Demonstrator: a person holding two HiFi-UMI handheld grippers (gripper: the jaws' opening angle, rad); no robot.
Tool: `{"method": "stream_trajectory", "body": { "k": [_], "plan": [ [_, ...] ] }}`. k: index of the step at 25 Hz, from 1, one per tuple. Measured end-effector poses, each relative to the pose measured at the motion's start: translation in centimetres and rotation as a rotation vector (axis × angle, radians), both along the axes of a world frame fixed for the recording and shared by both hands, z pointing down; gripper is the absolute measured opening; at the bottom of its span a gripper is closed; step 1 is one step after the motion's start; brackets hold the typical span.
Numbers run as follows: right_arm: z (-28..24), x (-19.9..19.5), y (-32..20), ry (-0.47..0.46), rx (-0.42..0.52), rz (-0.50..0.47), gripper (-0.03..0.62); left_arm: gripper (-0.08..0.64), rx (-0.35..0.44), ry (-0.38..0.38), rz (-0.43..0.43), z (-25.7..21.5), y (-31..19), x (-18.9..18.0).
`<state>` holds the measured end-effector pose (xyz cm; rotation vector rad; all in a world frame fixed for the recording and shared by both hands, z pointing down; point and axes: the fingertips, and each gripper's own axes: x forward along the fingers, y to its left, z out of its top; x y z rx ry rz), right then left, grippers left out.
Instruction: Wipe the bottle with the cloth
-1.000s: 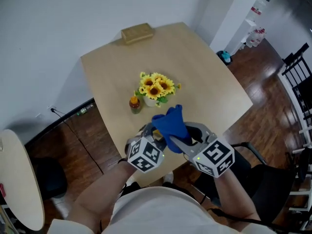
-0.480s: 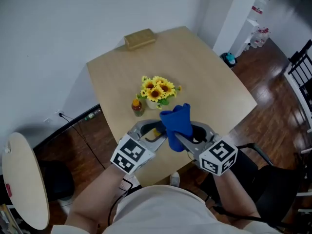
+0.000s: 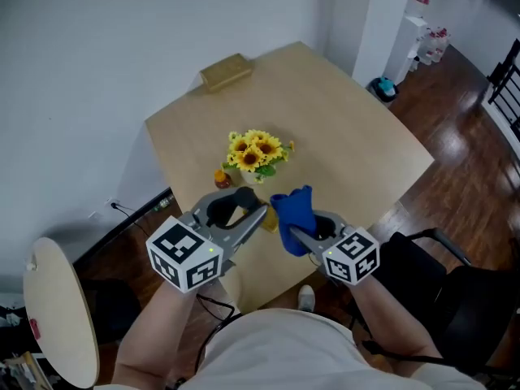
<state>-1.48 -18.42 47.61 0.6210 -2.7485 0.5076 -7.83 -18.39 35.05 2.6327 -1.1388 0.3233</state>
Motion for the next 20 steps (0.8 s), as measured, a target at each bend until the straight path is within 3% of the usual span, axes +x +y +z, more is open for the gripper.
{"method": "stream_trajectory", "body": {
  "k": [4, 9, 12, 20],
  "plan": [
    [-0.1, 1.4, 0.8, 0.006, -0.001, -0.001, 0.153, 0.156, -0.001, -0.014, -0.045, -0.5, -0.6, 0.0],
    [-6.7, -0.4, 5.1, -0.093, 0.144, -0.147, 0.153, 0.156, -0.026, -0.035, -0.109, 0.7, -1.3, -0.1],
    [-7.6, -2.1, 6.8, -0.087, 0.194, -0.213, 0.153, 0.156, -0.039, -0.022, -0.133, 0.9, -1.4, 0.1],
    [3.2, -0.7, 6.0, 0.093, 0.068, -0.229, 0.153, 0.156, -0.016, 0.010, -0.146, -0.6, -0.4, 0.7]
  ]
}}
